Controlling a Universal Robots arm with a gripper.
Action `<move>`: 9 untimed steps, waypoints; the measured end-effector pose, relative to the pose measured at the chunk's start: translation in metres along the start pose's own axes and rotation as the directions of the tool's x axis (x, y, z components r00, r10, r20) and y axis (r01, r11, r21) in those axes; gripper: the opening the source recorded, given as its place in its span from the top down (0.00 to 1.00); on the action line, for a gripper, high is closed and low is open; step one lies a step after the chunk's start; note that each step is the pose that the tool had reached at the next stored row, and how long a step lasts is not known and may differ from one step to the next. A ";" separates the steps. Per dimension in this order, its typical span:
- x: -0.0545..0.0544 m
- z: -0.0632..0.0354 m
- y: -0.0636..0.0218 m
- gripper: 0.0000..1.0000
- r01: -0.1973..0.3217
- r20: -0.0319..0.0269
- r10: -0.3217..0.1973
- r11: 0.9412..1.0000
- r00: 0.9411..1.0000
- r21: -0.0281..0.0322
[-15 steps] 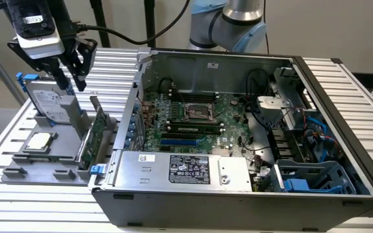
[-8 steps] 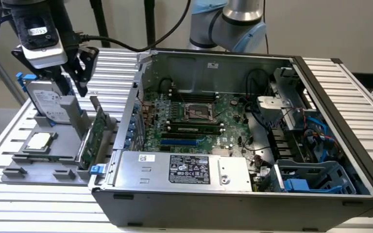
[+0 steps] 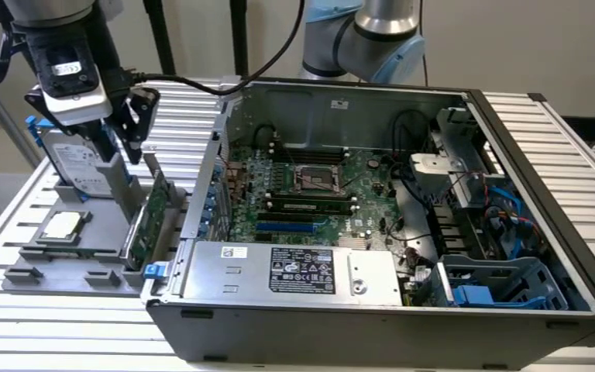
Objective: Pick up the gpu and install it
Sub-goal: 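Pick up the gpu and move the gpu toward the slot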
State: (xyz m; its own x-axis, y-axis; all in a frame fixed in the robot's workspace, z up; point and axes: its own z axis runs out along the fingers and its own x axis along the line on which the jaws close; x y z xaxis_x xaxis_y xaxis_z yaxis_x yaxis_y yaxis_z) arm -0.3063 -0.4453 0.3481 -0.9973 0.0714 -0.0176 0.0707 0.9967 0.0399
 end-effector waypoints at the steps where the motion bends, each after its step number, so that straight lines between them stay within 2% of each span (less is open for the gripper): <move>1: 0.000 0.0017 -0.0003 0.00 0.000 0.000 0.000 1.000 1.000 0.000; 9: 0.001 0.0168 -0.0053 0.00 0.000 0.000 0.000 1.000 1.000 0.000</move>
State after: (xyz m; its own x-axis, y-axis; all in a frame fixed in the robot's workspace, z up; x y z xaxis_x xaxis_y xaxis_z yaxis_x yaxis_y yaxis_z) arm -0.3076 -0.4499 0.3311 -0.9973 0.0714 -0.0175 0.0707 0.9967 0.0397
